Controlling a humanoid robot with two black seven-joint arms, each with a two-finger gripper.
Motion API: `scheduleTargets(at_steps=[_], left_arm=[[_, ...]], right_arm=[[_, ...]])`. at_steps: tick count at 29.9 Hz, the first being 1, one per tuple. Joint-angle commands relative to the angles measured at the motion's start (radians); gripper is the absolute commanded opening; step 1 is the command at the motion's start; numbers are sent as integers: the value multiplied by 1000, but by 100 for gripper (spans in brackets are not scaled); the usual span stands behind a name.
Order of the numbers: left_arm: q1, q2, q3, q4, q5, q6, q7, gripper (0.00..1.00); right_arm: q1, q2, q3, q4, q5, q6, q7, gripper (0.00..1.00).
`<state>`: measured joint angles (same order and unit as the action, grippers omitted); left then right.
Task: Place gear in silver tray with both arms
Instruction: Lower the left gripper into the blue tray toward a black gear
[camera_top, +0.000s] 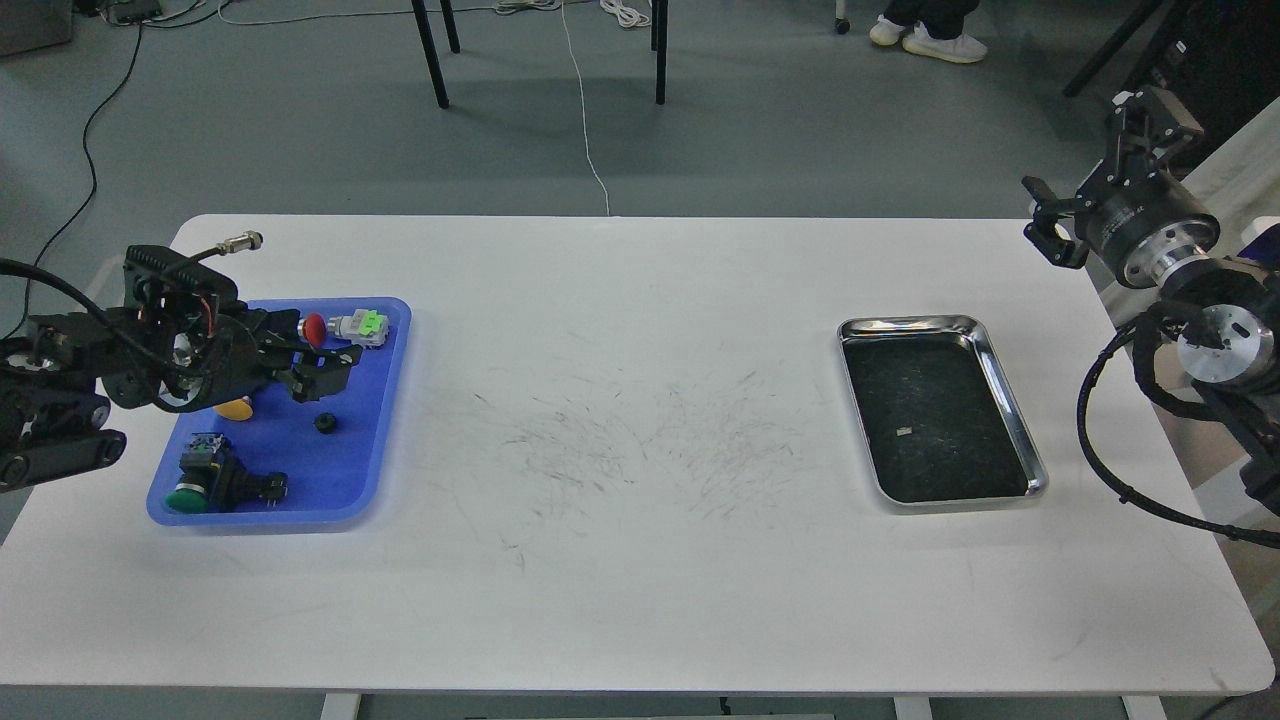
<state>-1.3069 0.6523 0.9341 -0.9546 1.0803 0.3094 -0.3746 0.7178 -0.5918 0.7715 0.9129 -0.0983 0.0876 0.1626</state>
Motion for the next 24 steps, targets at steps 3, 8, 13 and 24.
scheduleTargets(at_steps=[3, 8, 13, 24], left_arm=[[5, -13, 6, 3, 24, 13, -43, 80], [46, -42, 6, 52, 29, 13, -53, 77], [93, -80, 5, 164, 27, 10, -58, 77], [138, -99, -7, 243, 15, 7, -89, 77]], right_arm=[[0, -2, 0, 0, -1, 0, 0, 99], [0, -10, 0, 1, -1, 0, 0, 99], [-1, -11, 0, 3, -1, 0, 0, 99], [0, -11, 0, 4, -1, 0, 0, 99]])
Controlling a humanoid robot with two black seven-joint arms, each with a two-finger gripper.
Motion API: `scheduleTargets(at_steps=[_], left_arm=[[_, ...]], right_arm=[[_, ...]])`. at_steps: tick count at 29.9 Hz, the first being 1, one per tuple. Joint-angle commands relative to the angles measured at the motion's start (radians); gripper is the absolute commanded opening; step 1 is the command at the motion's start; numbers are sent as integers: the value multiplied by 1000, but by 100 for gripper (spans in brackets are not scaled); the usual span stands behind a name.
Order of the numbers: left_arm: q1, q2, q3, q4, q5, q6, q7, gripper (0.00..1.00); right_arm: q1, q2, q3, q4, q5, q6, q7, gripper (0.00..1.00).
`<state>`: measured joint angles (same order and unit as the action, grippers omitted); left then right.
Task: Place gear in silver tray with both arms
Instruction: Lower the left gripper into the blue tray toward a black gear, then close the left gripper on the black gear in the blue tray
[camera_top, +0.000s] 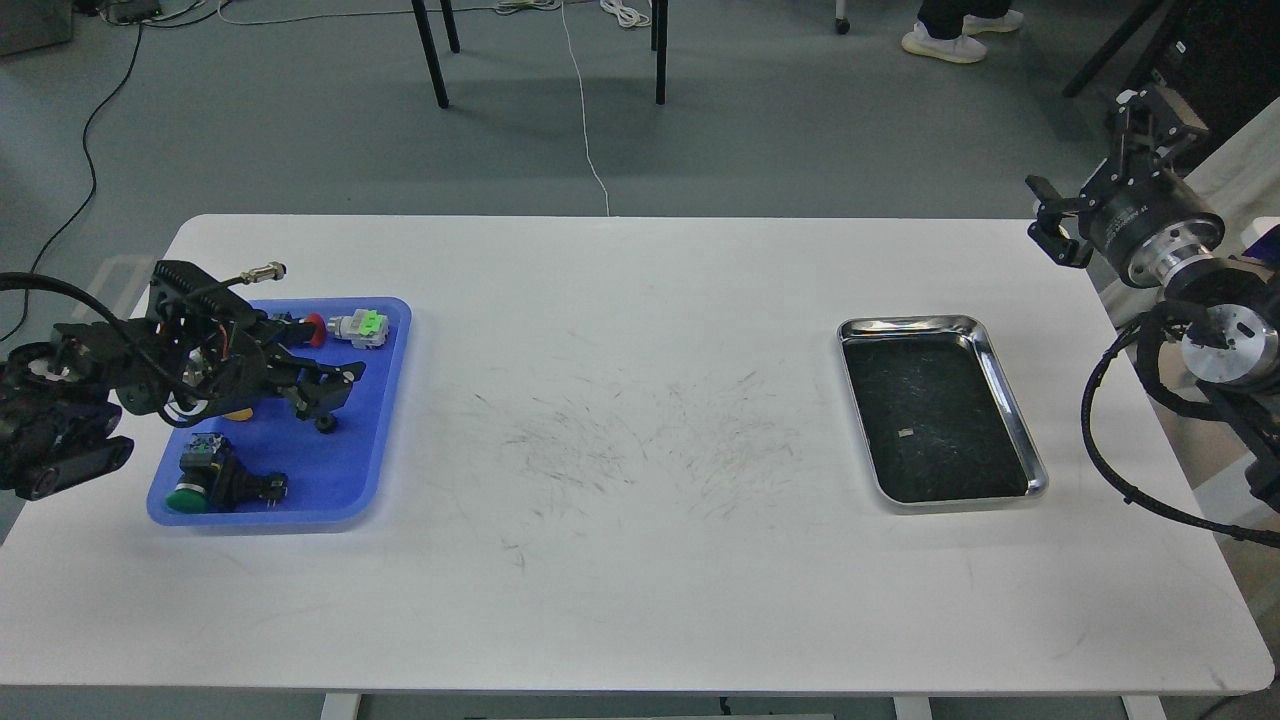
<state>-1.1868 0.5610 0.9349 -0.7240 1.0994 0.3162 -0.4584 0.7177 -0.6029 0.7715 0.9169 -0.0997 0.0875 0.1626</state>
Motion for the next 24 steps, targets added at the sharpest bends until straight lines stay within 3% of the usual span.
scheduleTargets(at_steps=[1, 24], left_arm=[[27, -10, -8, 17, -7, 0, -6, 77], [130, -89, -68, 201, -39, -12, -30, 77]], right_arm=[[0, -1, 0, 0, 0, 0, 0, 99], [-3, -24, 0, 3, 0, 2, 0, 99]])
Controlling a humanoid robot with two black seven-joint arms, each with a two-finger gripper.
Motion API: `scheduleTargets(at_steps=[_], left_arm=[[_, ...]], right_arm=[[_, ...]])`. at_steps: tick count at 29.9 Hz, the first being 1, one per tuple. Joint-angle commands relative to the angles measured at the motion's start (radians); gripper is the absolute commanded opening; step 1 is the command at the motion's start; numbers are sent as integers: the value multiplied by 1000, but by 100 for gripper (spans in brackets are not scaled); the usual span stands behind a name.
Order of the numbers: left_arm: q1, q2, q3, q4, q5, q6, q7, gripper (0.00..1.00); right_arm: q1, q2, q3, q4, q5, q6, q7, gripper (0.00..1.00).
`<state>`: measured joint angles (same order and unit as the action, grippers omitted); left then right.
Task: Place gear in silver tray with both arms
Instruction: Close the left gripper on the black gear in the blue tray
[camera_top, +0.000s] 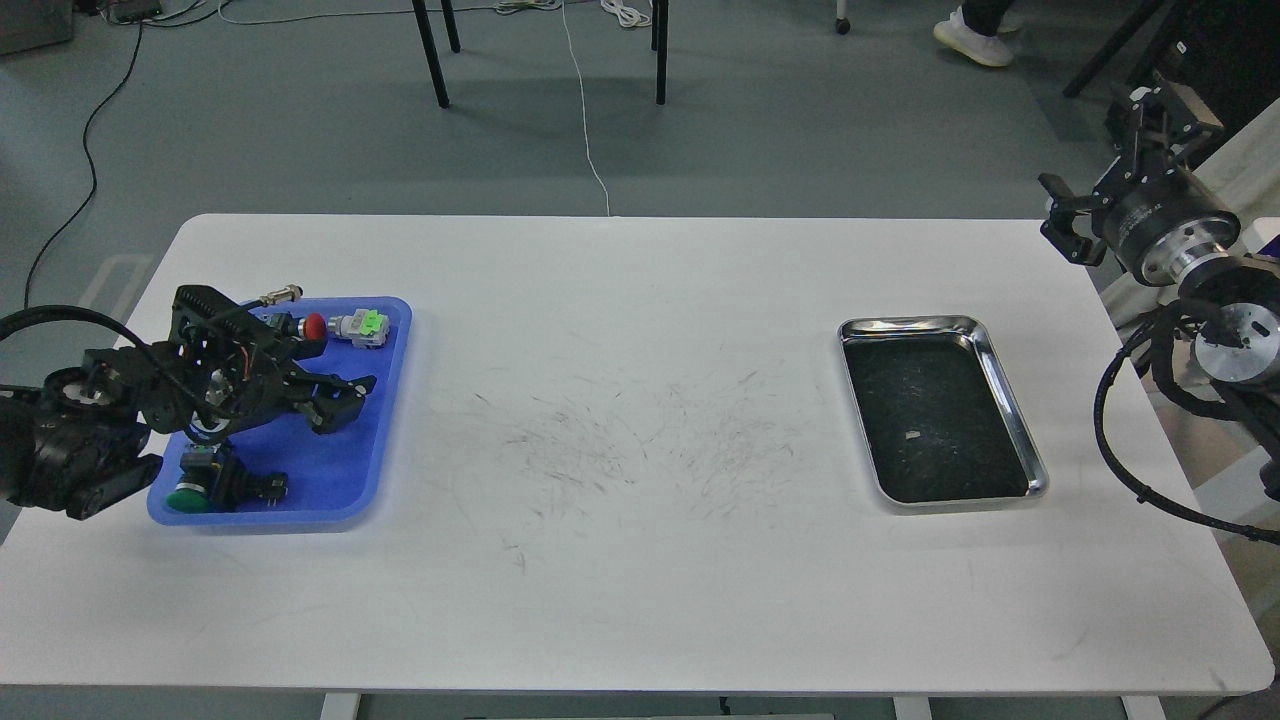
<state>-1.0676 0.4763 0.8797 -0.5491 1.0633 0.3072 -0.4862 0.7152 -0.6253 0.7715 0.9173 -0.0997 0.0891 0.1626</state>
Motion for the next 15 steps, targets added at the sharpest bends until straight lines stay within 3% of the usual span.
scheduleTargets(at_steps=[1, 15], left_arm=[[15, -5, -15, 28, -3, -3, -2, 77], [63, -12, -19, 57, -6, -7, -2, 73]], right_arm=[[0, -2, 0, 5, 0, 0, 0, 99], [-10, -2, 0, 6, 0, 0, 0, 99]])
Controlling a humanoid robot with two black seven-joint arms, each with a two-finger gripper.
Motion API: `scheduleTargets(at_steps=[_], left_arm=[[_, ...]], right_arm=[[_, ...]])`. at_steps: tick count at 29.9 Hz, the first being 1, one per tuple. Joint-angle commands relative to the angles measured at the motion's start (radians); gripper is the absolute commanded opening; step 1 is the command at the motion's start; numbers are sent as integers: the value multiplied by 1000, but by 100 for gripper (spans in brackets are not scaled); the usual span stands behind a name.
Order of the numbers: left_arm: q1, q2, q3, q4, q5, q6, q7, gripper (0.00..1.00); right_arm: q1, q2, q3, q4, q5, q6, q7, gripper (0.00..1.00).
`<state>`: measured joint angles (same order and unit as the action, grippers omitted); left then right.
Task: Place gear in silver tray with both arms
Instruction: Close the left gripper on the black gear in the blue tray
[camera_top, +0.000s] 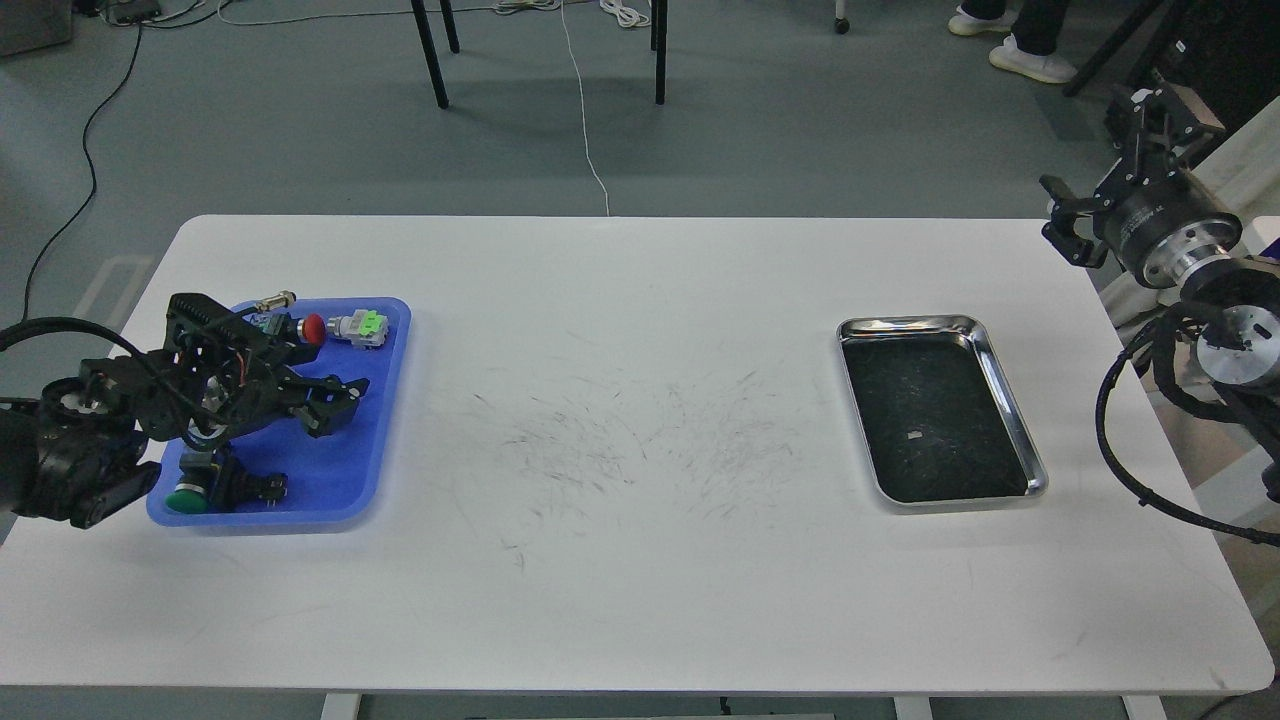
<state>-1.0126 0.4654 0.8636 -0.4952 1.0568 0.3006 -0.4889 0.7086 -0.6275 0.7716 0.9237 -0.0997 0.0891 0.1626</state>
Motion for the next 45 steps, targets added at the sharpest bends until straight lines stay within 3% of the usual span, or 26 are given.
scheduleTargets(at_steps=[1, 3, 7, 9, 22, 25, 35, 38, 40, 45], left_arm=[[9, 1, -3, 3, 0, 0, 0, 71], [17, 1, -3, 3, -1, -3, 0, 62], [20, -1, -5, 26, -1, -26, 0, 60], [25, -5, -5, 43, -1, -35, 0, 52], [45, -24, -20, 60, -3, -44, 0, 47], [46, -24, -18, 58, -1, -48, 0, 33], [49, -21, -43, 58, -3, -64, 0, 30], [48, -21, -55, 57, -1, -74, 0, 28], [45, -17, -55, 49, 0, -75, 0, 20], [37, -10, -63, 49, -1, -84, 0, 17]], right_arm=[[-3, -1, 0, 1, 0, 0, 0, 99], [-3, -1, 0, 1, 0, 0, 0, 99], [-5, -1, 0, 1, 0, 0, 0, 99], [-5, -1, 0, 1, 0, 0, 0, 99], [-8, -15, 0, 15, 0, 0, 0, 99], [-11, -15, 0, 17, 0, 0, 0, 99], [-14, -15, 0, 21, 0, 0, 0, 99], [-14, -15, 0, 20, 0, 0, 0, 99], [-14, -14, 0, 20, 0, 0, 0, 99], [-14, -14, 0, 20, 0, 0, 0, 99]])
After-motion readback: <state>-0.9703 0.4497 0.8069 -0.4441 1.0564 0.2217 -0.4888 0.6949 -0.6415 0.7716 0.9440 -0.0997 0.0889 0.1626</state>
